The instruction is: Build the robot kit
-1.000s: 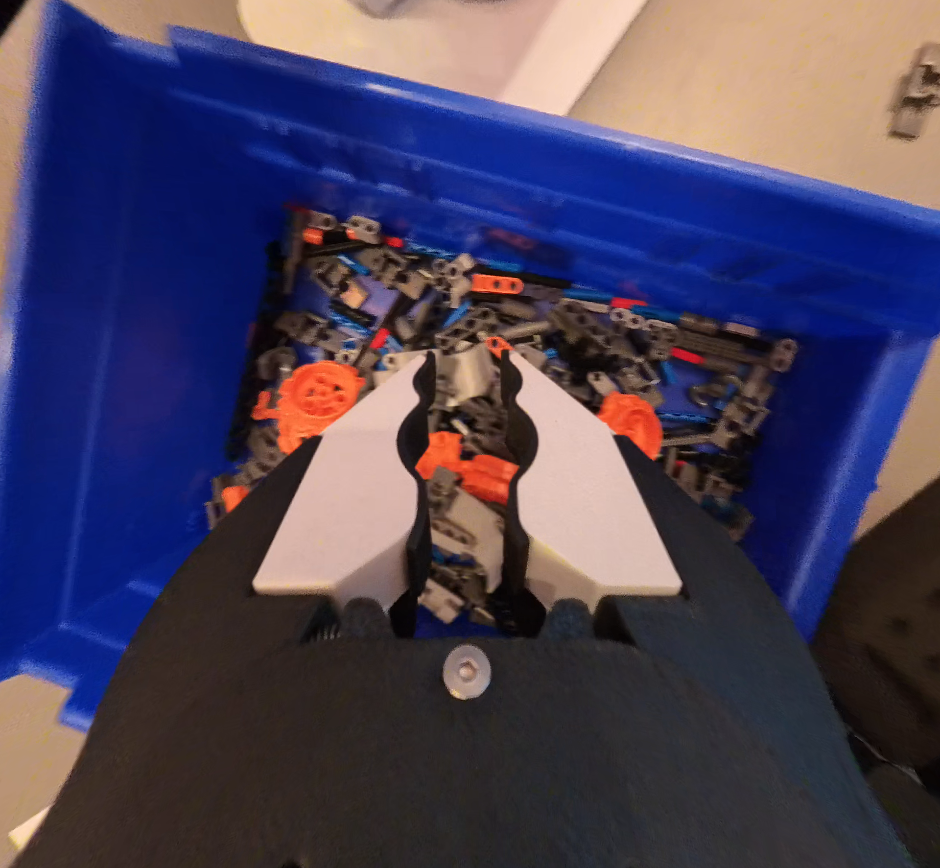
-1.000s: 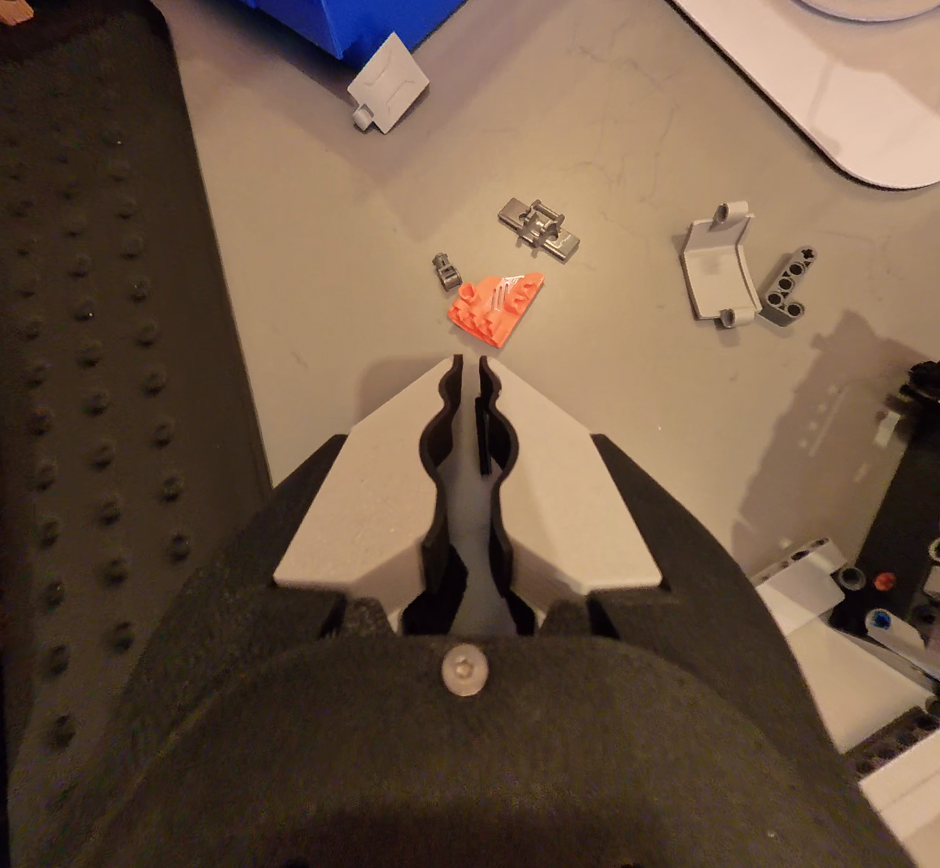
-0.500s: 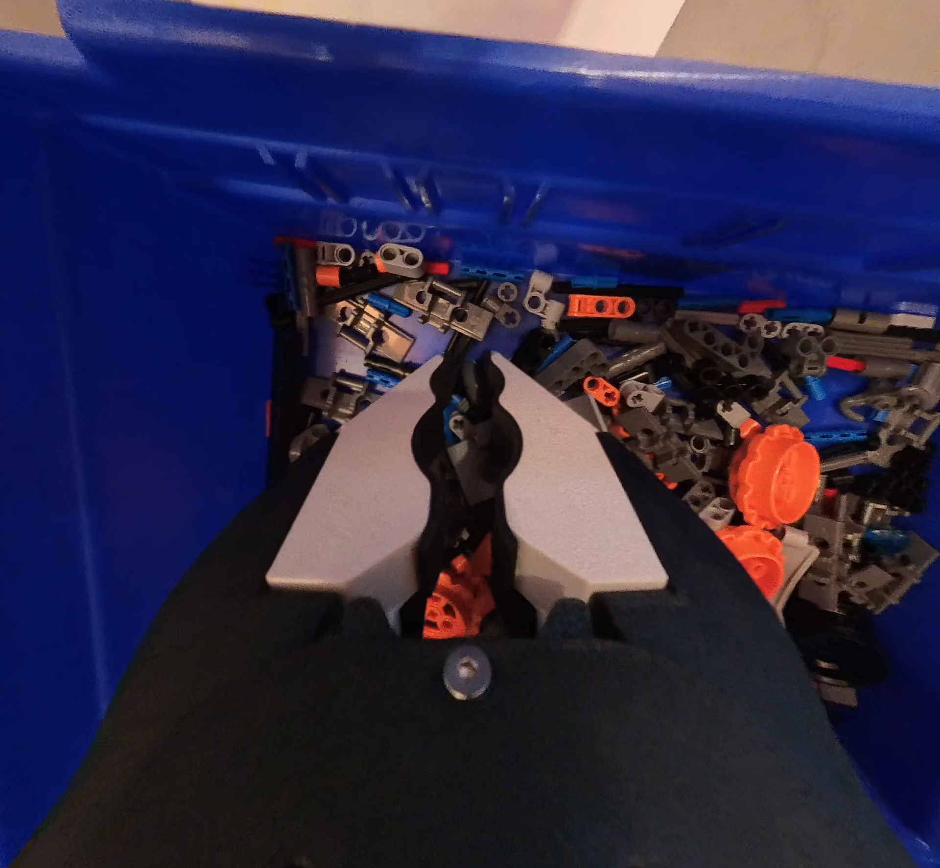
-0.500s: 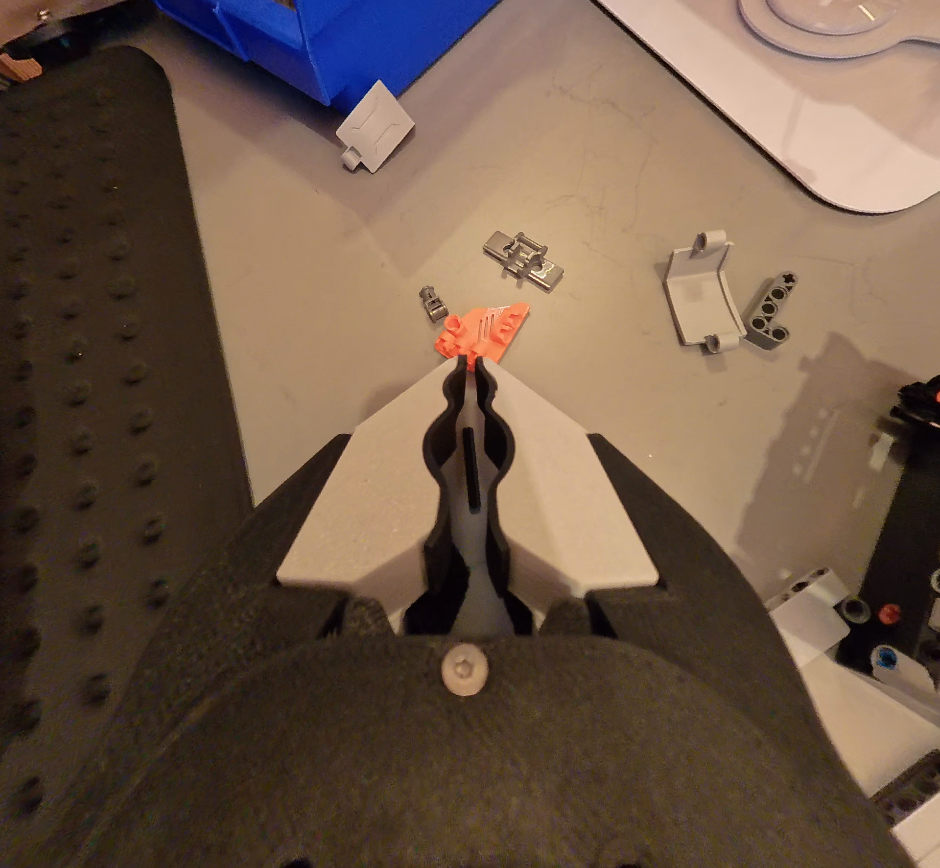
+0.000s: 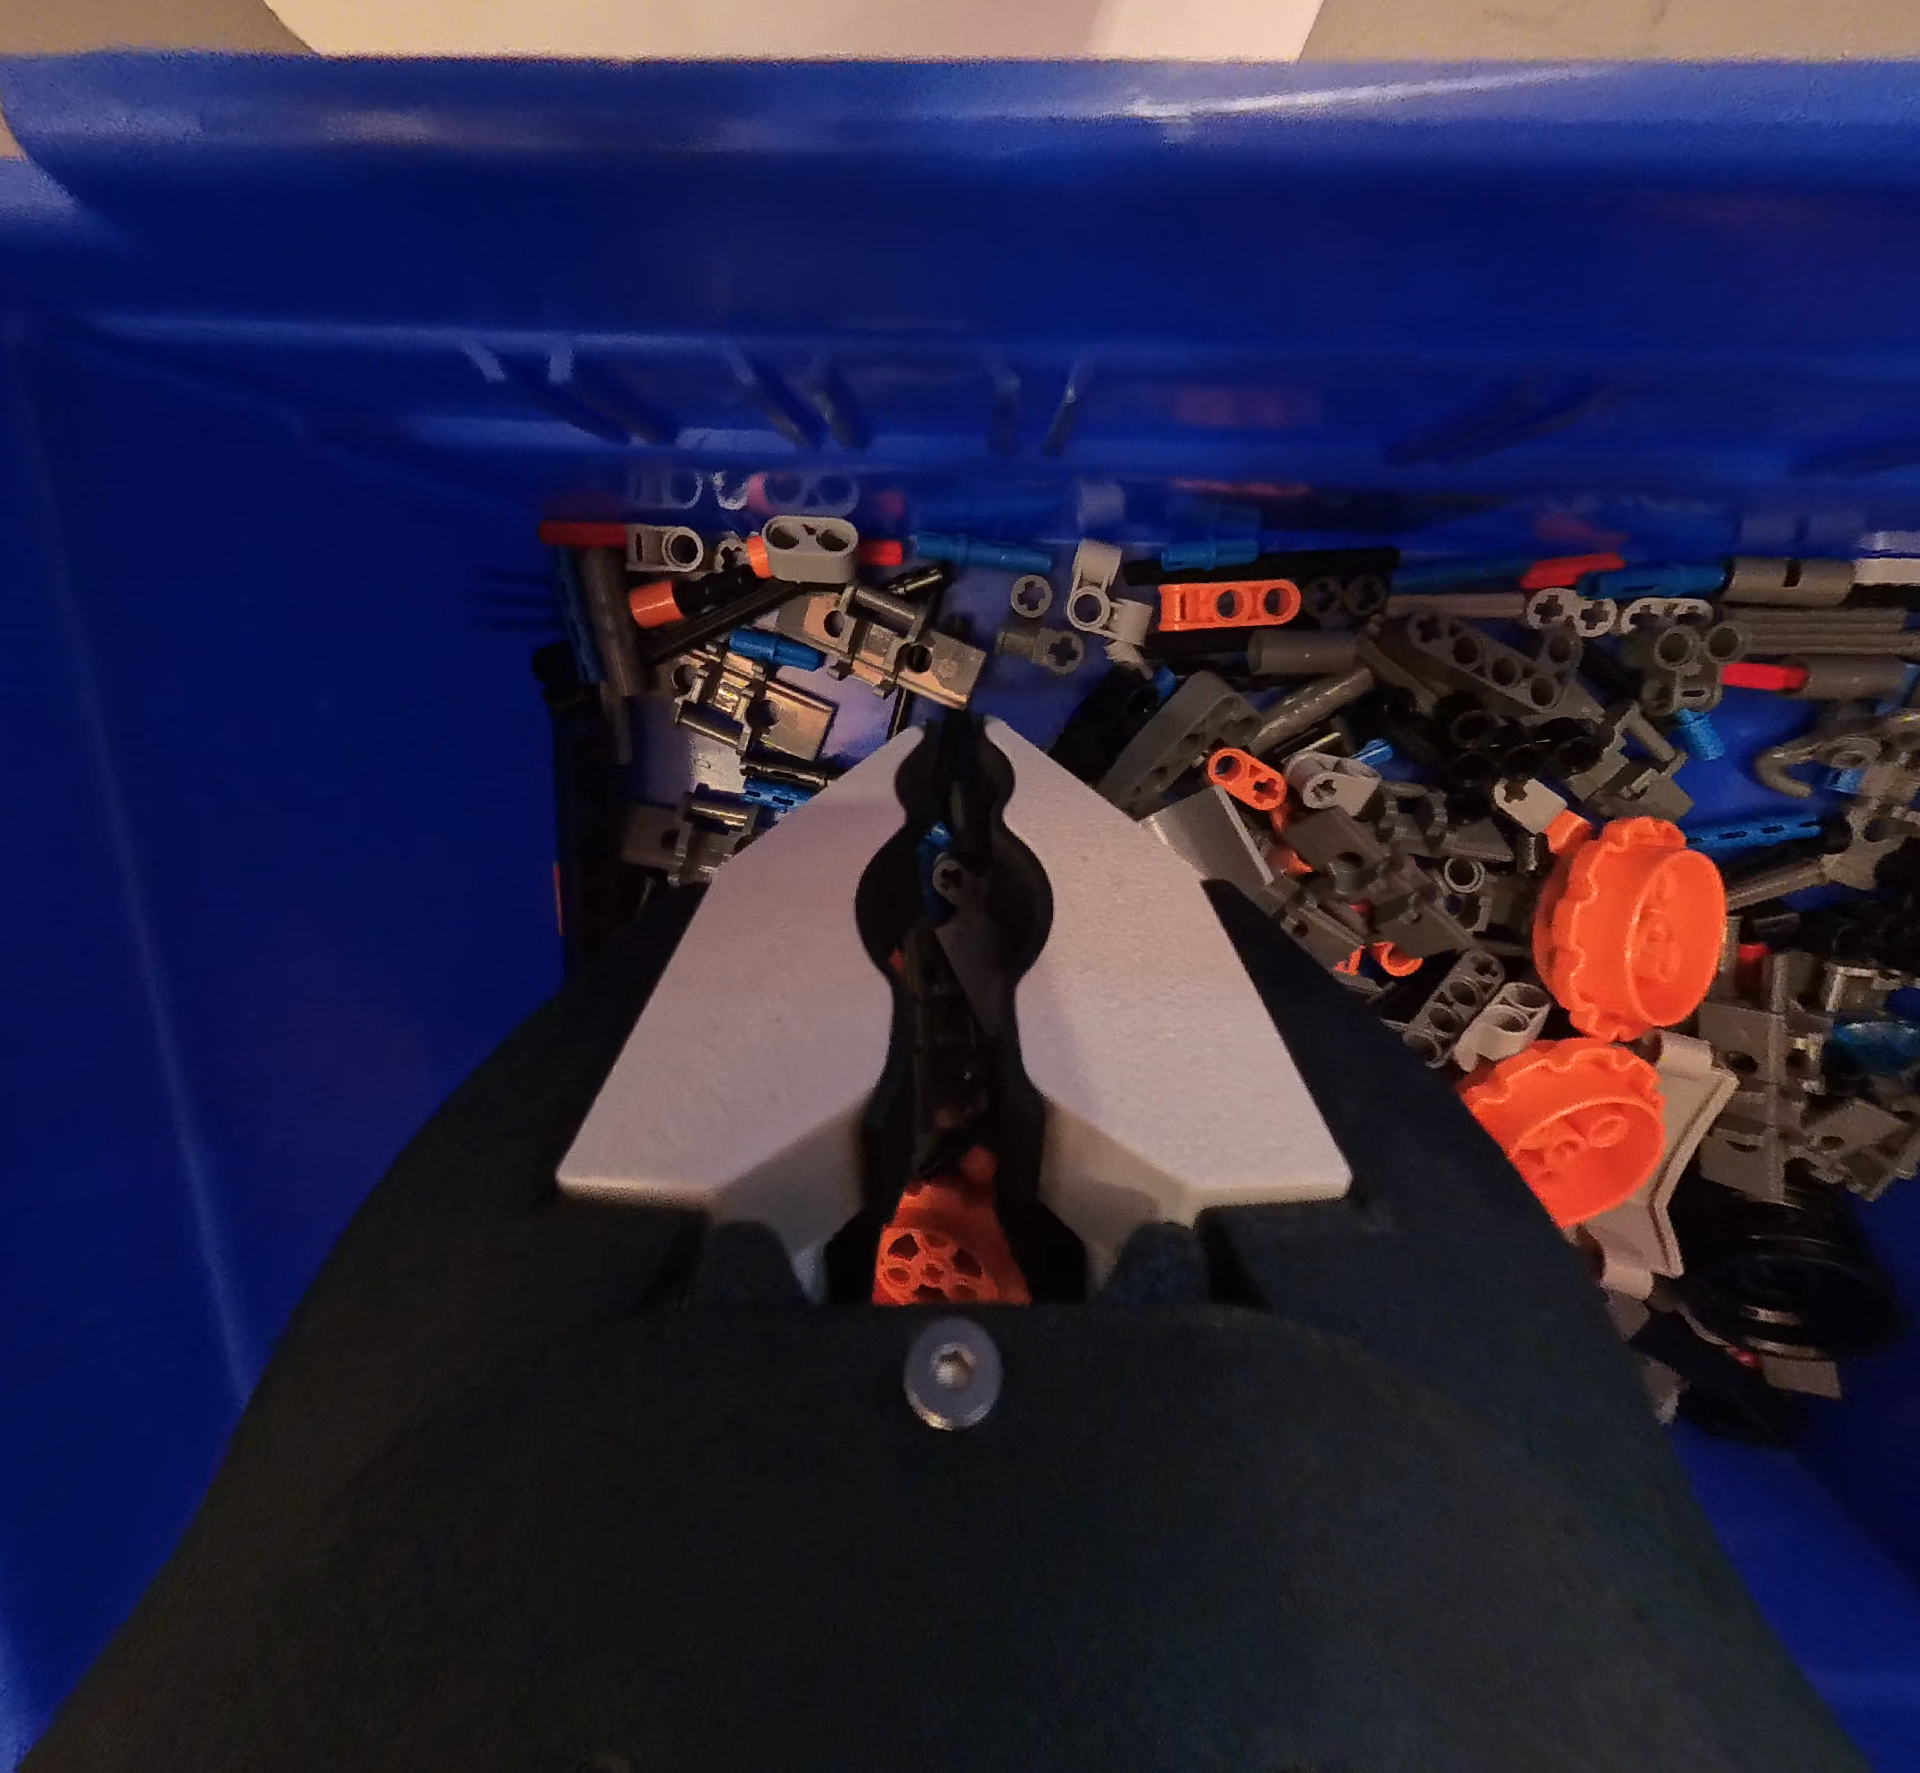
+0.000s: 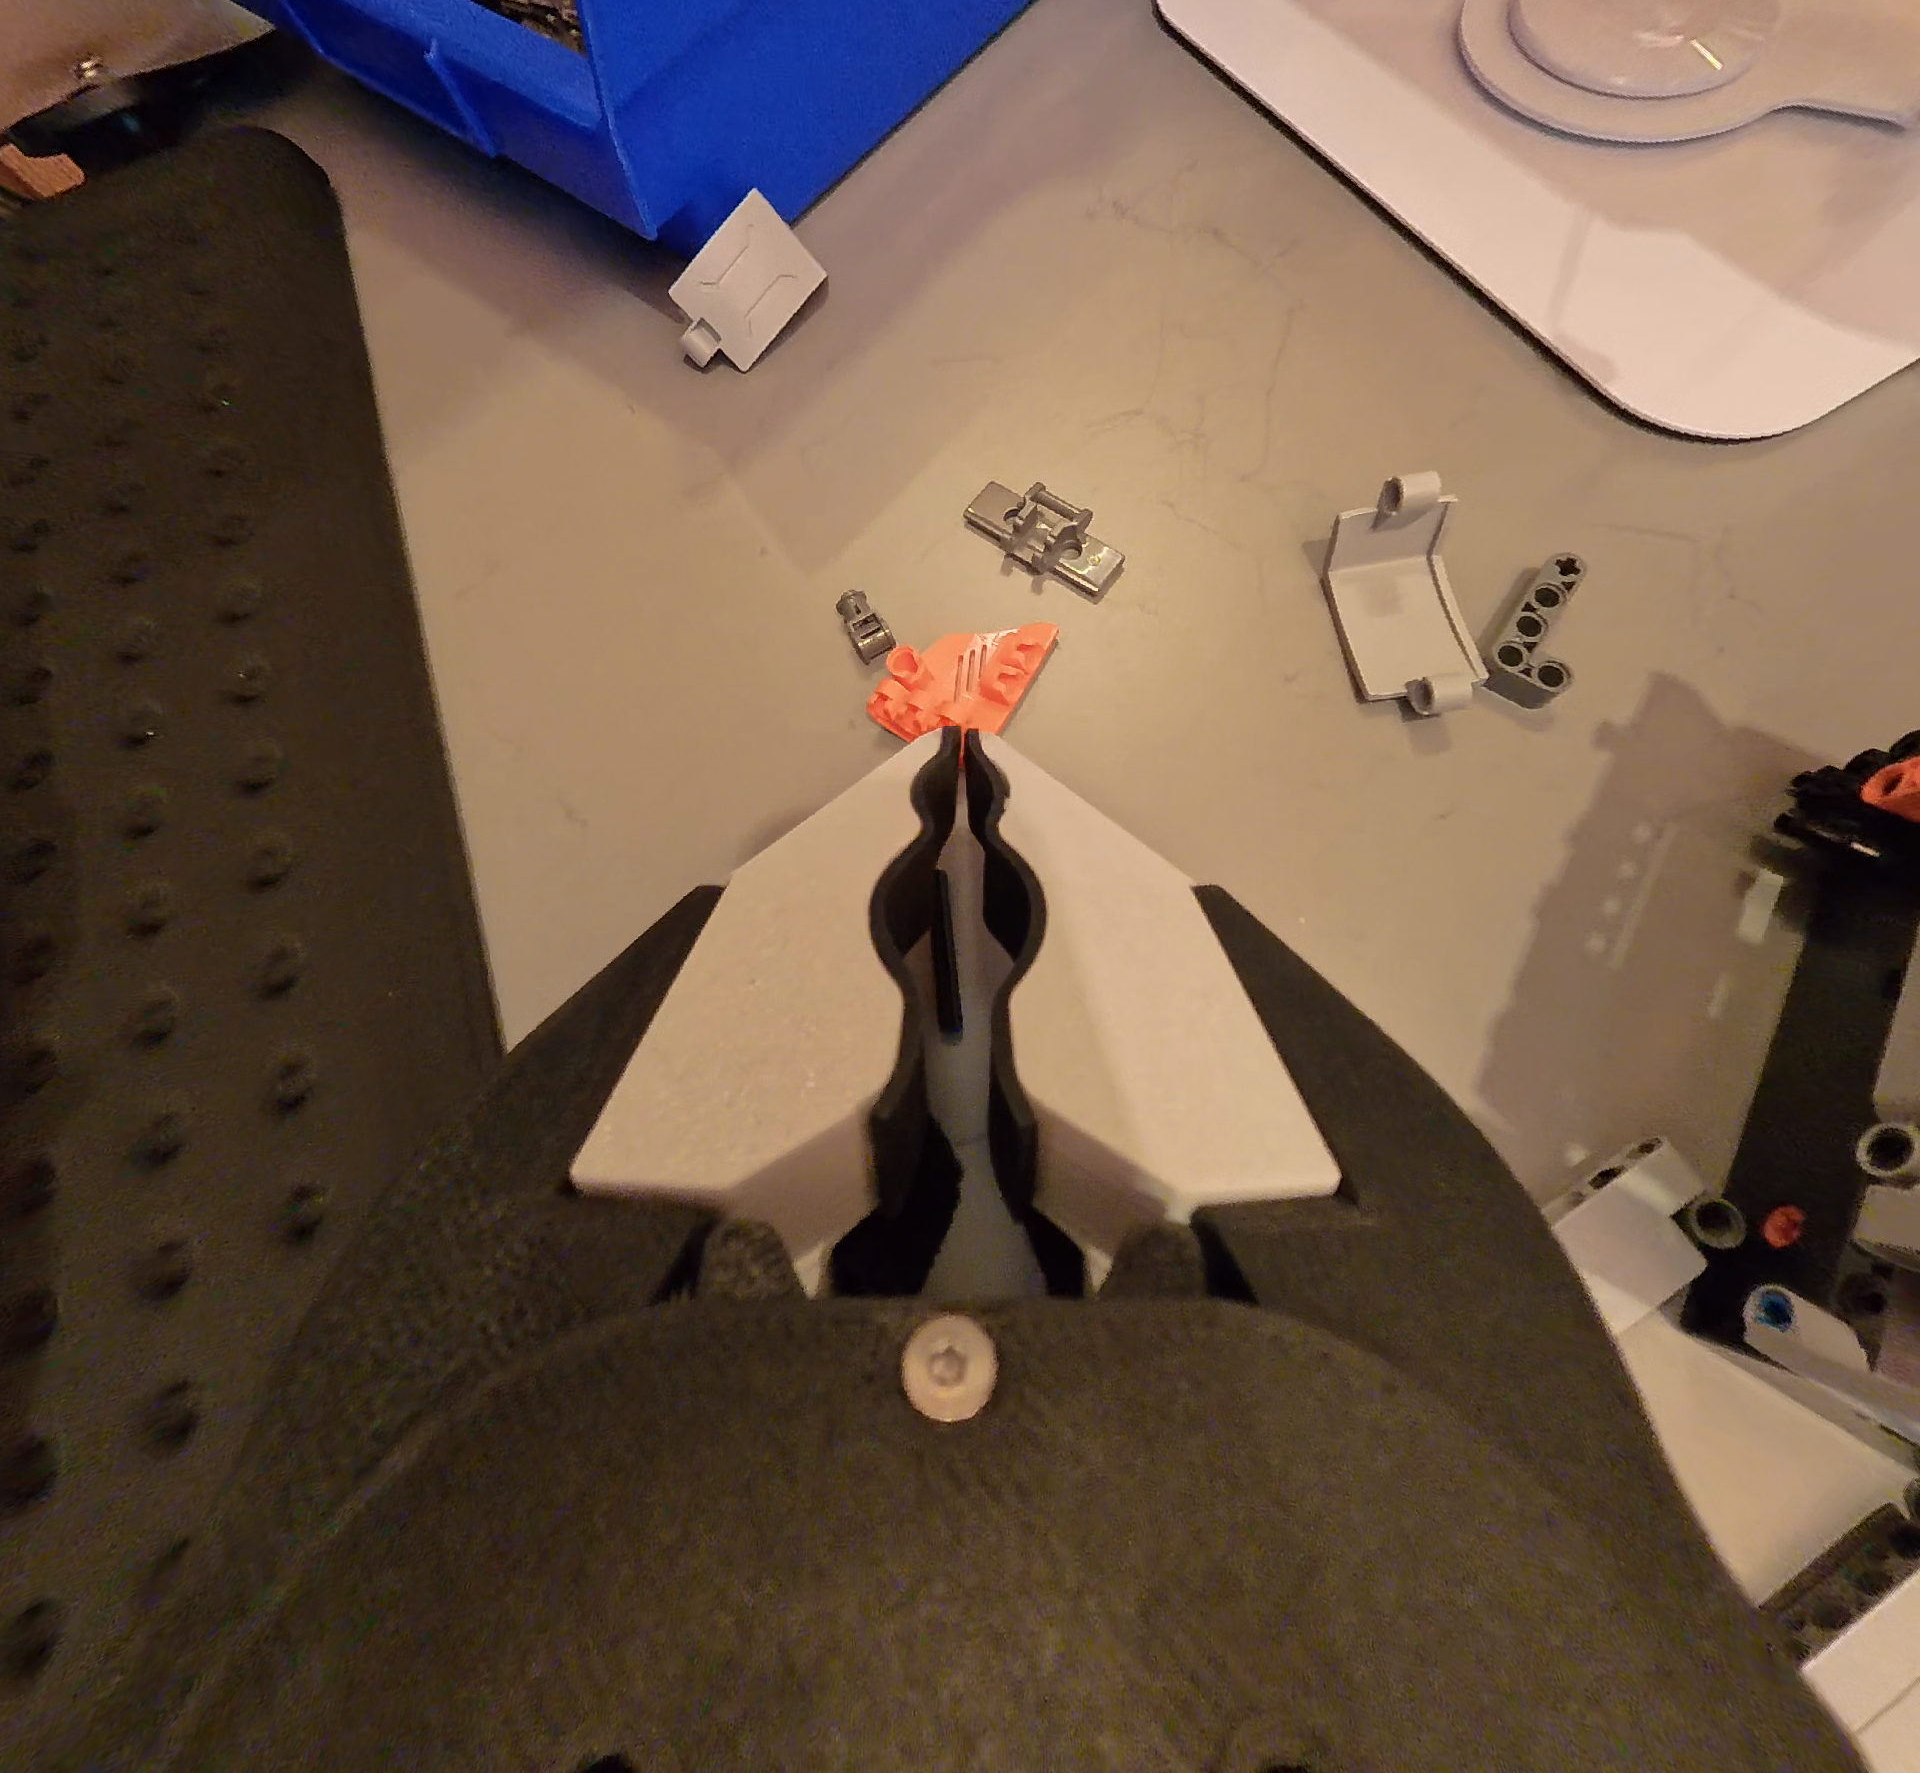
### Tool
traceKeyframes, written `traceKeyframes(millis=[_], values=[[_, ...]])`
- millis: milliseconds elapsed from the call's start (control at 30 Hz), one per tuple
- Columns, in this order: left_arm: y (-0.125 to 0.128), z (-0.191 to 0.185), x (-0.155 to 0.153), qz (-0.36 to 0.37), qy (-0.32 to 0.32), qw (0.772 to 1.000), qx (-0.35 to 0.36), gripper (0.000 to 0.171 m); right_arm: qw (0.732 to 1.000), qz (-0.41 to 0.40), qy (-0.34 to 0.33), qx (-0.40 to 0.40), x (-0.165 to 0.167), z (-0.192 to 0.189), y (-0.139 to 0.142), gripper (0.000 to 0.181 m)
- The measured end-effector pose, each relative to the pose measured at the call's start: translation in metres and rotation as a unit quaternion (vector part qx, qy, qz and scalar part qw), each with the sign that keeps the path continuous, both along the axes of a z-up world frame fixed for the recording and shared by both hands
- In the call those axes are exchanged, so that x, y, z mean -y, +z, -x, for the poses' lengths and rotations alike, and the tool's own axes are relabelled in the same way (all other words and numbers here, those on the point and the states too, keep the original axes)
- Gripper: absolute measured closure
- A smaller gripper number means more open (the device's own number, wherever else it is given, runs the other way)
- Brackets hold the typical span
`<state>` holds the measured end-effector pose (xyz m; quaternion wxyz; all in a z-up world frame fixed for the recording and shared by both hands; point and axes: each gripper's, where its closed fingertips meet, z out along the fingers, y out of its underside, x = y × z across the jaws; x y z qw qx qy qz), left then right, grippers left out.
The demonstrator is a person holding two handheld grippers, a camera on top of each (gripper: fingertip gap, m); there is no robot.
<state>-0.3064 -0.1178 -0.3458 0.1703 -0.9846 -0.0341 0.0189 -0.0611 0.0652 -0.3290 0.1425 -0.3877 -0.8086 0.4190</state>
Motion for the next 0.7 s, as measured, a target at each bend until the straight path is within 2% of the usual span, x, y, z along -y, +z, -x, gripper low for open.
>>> traceKeyframes(millis=[167, 333, 433, 567, 700], values=[[0.004, -0.008, 0.003, -0.003, 0.016, 0.999, 0.031, 0.17, 1.0, 0.001, -0.001, -0.004, 0.0, 0.001, 0.002, 0.181], [0.046, -0.018, 0.0, -0.088, 0.069, 0.989, 0.096, 0.171, 1.0, 0.011, 0.003, -0.015, 0.002, 0.002, 0.012, 0.181], [0.081, -0.035, -0.007, -0.173, 0.095, 0.963, 0.183, 0.171, 0.999, 0.031, 0.014, -0.03, 0.01, 0.004, 0.029, 0.179], [0.123, -0.053, -0.015, -0.265, 0.114, 0.924, 0.251, 0.171, 0.996, 0.04, 0.036, -0.066, 0.026, 0.015, 0.061, 0.175], [0.149, -0.087, -0.026, -0.306, 0.091, 0.9, 0.297, 0.171, 0.989, 0.069, 0.069, -0.107, 0.052, 0.029, 0.1, 0.172]])
